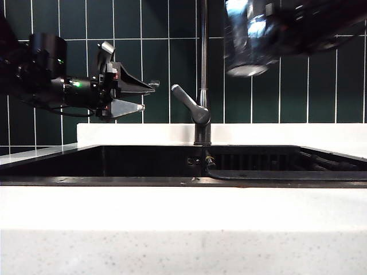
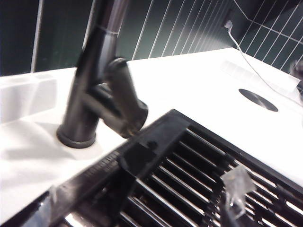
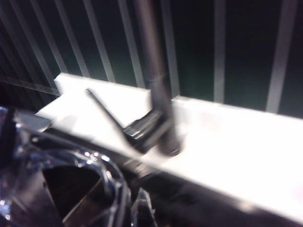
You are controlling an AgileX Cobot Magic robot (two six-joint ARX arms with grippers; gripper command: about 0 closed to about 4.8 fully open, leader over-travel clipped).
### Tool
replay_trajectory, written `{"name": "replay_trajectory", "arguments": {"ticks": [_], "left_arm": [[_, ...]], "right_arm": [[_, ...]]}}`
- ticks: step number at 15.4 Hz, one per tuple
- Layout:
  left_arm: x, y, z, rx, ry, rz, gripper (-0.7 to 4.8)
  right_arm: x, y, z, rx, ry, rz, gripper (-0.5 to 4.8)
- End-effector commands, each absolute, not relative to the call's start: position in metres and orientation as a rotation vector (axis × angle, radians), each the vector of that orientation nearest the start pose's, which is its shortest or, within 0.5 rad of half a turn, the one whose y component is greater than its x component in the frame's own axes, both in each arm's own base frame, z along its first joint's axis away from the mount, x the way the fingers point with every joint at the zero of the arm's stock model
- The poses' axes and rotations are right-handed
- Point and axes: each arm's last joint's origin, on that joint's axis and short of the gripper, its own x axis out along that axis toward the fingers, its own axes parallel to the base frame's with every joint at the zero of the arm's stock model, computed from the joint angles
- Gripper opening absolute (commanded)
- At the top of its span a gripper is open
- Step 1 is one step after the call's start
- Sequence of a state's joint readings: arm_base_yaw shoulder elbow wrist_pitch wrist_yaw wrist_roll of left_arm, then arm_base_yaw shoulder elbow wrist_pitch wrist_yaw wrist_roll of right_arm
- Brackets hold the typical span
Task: Pick up the mug next to the sink, go to the faucet to get some water, pour the water into the sink, and finally put the mug back to its place.
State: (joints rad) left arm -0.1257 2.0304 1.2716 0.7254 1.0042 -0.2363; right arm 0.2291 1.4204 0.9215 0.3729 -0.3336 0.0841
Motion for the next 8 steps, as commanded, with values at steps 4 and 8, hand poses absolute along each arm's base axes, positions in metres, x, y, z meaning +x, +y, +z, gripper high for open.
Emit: {"name": "replay_trajectory", "arguments": {"ticks": [4, 8], "left_arm": [[0.468, -0.085, 0.222, -0.218, 0.15, -1.176, 4.57], [0.48, -0.089, 0.227, -0.195, 0.121, -1.209, 4.56]], "right_arm": [[0.338, 0.126, 0.301, 0.127, 0.134, 0.665, -0.06], [0.351, 0.14, 0.317, 0.133, 0.122, 0.69, -0.06]]}}
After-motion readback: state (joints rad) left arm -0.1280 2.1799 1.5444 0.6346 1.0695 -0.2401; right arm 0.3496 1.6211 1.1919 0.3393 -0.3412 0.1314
